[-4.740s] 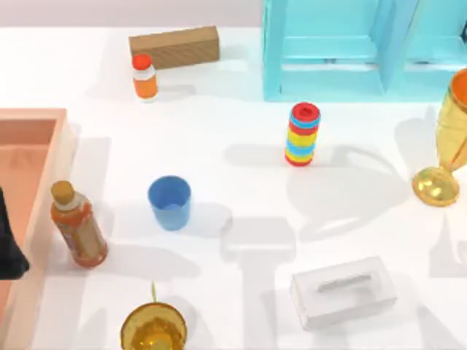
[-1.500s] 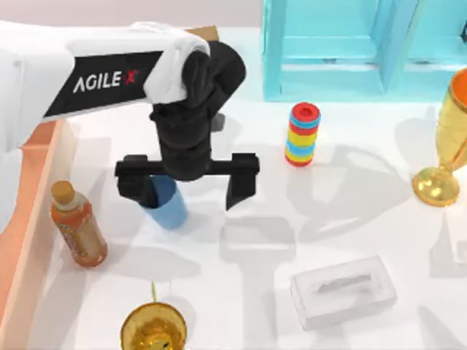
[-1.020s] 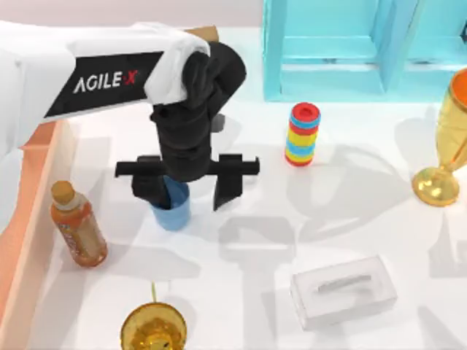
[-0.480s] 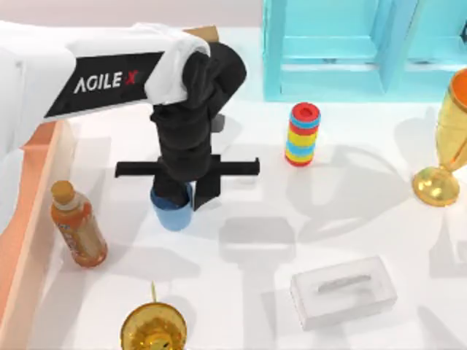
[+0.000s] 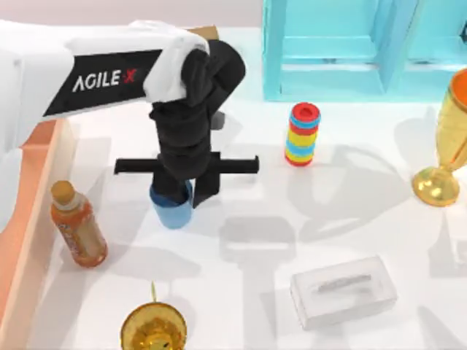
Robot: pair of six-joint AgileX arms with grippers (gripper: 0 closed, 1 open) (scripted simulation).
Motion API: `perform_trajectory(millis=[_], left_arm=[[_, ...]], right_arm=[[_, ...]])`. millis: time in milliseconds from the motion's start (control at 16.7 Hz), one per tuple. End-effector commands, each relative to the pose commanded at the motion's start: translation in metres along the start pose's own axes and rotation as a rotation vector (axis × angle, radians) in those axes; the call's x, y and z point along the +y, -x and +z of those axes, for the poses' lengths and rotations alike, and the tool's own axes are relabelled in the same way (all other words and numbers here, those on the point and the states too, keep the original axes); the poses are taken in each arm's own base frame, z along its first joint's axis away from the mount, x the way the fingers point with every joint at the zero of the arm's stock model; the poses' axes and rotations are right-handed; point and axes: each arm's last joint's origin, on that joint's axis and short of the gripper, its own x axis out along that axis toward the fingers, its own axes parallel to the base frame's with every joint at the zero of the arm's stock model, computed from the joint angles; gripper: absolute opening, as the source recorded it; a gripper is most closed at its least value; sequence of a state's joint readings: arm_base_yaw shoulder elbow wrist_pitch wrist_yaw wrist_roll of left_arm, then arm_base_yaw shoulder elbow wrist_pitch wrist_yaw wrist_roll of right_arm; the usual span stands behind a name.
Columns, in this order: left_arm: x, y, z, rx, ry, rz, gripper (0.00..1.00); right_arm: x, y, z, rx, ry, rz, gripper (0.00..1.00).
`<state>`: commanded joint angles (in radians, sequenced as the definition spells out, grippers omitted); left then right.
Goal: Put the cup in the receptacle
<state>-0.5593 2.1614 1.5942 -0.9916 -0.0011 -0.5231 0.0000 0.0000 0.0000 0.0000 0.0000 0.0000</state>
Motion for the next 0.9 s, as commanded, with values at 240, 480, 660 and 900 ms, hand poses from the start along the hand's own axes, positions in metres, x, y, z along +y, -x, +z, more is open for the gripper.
perform_trajectory(millis=[240,480,660,900], left_arm=[[0.021,0.030,0.018,-0.071,-0.088,-0.004,0.00],[0.093,0.075,0.034,-0.100,-0.171,0.026,0.00],[0.174,0.103,0.025,-0.061,-0.152,0.047,0.00],[0.255,0.128,-0.014,0.006,-0.037,0.029,0.00]], right_arm=[[0.000,0.000,0.000,0.000,0.000,0.000,1.00],[0.000,0.000,0.000,0.000,0.000,0.000,1.00],[0.000,0.000,0.000,0.000,0.000,0.000,1.00],[0.000,0.000,0.000,0.000,0.000,0.000,1.00]])
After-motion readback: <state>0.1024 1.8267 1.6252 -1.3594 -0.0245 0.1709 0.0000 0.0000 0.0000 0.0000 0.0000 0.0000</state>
